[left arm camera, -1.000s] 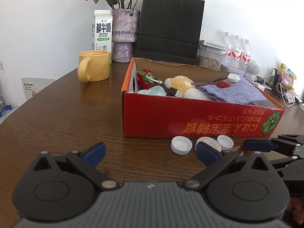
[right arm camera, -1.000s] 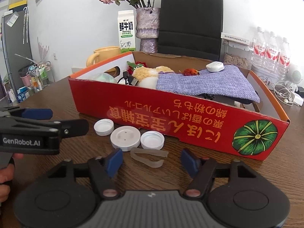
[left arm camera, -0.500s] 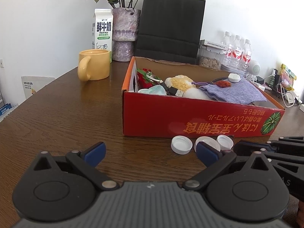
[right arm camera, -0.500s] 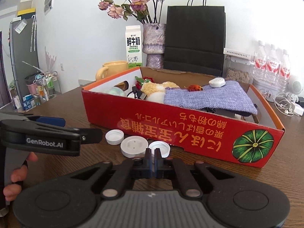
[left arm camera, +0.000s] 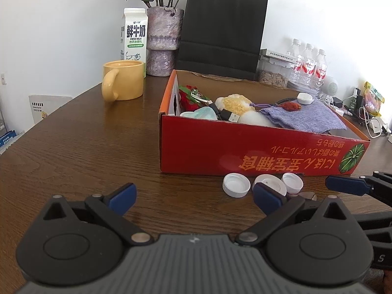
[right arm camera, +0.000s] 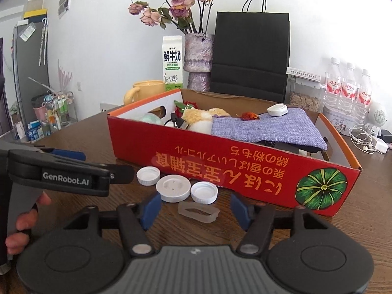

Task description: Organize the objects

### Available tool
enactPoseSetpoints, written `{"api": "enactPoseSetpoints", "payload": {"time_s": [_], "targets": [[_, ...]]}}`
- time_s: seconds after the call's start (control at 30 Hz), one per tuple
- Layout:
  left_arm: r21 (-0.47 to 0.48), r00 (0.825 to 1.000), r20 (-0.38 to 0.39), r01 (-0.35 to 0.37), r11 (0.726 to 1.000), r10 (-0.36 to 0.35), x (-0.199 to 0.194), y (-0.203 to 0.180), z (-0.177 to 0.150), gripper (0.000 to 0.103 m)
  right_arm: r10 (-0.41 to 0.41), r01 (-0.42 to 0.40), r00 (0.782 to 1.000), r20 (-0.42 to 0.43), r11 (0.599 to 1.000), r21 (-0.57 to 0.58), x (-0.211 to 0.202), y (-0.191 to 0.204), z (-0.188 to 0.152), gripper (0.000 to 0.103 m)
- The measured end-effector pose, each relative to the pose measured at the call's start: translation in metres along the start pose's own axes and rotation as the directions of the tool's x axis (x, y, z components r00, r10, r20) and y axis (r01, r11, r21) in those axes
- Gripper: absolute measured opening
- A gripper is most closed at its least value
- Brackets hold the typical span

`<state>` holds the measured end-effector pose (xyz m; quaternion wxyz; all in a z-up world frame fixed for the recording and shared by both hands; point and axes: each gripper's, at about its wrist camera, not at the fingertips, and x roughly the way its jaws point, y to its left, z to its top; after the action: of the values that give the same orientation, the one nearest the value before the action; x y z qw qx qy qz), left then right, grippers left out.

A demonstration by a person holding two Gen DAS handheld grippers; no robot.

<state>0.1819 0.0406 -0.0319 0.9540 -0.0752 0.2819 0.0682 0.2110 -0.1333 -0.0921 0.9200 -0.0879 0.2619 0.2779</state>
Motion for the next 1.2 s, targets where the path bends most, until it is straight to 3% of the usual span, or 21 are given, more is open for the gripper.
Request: {"api": "enactPoseSetpoints", "payload": {"time_s": [0.13,0.27,0.33,0.37,0.5,0.6,0.87,1.2], "targets": [[-0.002,1.000,0.003,0.001,1.000,-0.001,0.000,0.001,0.000,0.103,0.002,0.001,0.997,-0.082,0.999,0.033,0.016,-0.004,0.001,0.060],[-0.009,1.000,0.003,0.006,1.000,-0.006,0.000,0.002,0.000,0.103,0.005,-0.001,0.996,-0.091,0.999,0.041,0.023,-0.007,0.002,0.057],[-0.011,1.000,0.002,0.009,1.000,-0.009,-0.001,0.002,0.000,0.103,0.012,-0.009,0.996,-0.085,0.999,0.036,0.023,-0.007,0.002,0.041],[-0.012,1.000,0.001,0.011,1.000,-0.011,-0.001,0.002,0.000,0.103,0.019,-0.016,0.997,-0.080,0.999,0.035,0.022,-0.007,0.002,0.023],[-0.014,1.000,-0.007,0.015,1.000,-0.015,0.000,0.002,0.000,0.103,0.026,-0.024,0.997,-0.077,0.999,0.030,0.019,-0.006,0.002,0.004],[-0.016,1.000,-0.008,0.014,1.000,-0.015,0.001,0.002,0.000,0.103,0.036,-0.034,0.998,-0.058,0.999,0.023,0.014,-0.005,0.001,0.004],[-0.013,1.000,-0.029,-0.004,1.000,0.003,0.005,0.001,0.000,0.103,-0.014,0.008,0.994,0.107,0.998,0.060,-0.017,-0.010,-0.003,0.003],[0.103,0.996,-0.075,-0.049,0.993,0.057,0.020,-0.017,0.004,0.103,-0.072,0.054,0.984,0.162,0.993,0.110,-0.029,-0.025,-0.006,0.004]]}}
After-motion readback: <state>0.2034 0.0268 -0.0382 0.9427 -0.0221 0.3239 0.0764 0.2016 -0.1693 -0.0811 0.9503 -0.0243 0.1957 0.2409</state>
